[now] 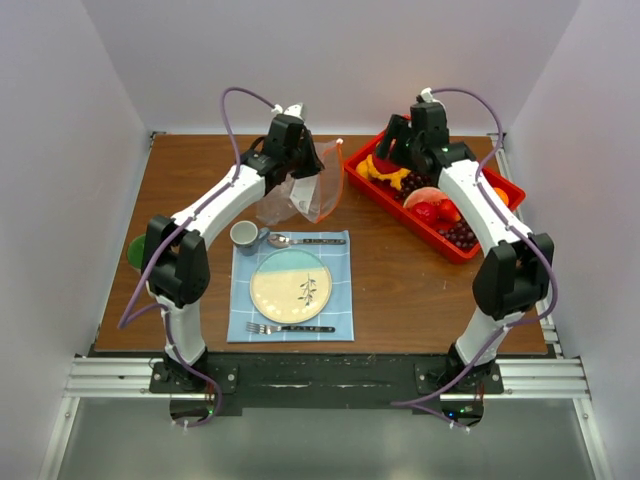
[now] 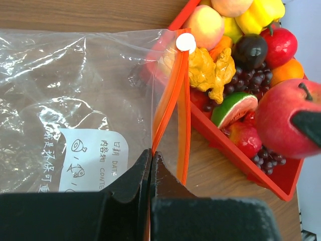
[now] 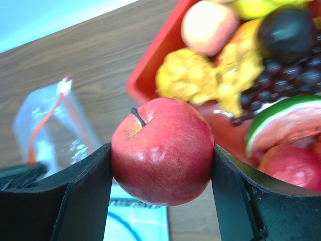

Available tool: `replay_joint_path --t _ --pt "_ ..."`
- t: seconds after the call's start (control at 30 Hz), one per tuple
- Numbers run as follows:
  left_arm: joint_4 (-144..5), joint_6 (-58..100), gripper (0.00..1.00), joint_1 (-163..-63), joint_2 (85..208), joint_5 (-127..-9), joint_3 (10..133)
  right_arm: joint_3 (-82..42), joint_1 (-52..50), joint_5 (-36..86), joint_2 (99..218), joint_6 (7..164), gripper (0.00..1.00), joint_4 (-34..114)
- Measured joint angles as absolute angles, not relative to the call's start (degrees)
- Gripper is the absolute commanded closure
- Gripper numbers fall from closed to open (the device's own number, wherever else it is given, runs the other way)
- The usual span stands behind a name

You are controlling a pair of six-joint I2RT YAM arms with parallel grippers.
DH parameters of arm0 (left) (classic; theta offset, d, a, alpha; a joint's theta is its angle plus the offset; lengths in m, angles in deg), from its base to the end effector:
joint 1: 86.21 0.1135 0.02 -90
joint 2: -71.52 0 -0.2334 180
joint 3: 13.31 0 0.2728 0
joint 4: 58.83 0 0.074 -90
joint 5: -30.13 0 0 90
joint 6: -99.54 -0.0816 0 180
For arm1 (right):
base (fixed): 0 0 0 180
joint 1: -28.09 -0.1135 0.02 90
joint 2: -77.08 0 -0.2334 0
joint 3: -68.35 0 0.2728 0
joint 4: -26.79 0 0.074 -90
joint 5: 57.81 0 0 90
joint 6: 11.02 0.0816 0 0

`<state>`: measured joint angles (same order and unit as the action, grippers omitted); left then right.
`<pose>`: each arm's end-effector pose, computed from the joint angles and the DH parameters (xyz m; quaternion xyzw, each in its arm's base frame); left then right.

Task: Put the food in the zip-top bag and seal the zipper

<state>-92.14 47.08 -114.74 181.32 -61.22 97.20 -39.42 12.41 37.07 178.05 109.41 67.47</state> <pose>0.4409 -0.2419 0.2527 -0.0633 0.8748 -0.2704 0.3969 0.4488 0.1188 0.2884 0.1330 0.8718 0.1495 0.4471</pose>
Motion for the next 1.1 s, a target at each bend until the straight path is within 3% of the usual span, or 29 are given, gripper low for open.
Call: replay_joint_path --t 0.33,0.77,0.97,1.1 --pt "-91.7 49.33 1.0 -114.85 181.32 -64.19 97.2 -38.94 1.15 33.93 177.32 113.21 0.87 64.21" --pt "-90.39 50.99 1.0 -115.01 179.85 -67.73 97.2 -40.14 1.48 35.81 187.42 115.57 0.81 64.47" --pt "-88.07 51.56 1.0 -115.12 179.61 -70.13 97.16 -40.93 1.35 37.29 187.49 116.12 0.61 64.78" --pt "-85.49 52.02 1.0 -115.12 179.61 -71.53 96.31 -41.26 1.37 38.12 187.49 116.1 0.4 64.87"
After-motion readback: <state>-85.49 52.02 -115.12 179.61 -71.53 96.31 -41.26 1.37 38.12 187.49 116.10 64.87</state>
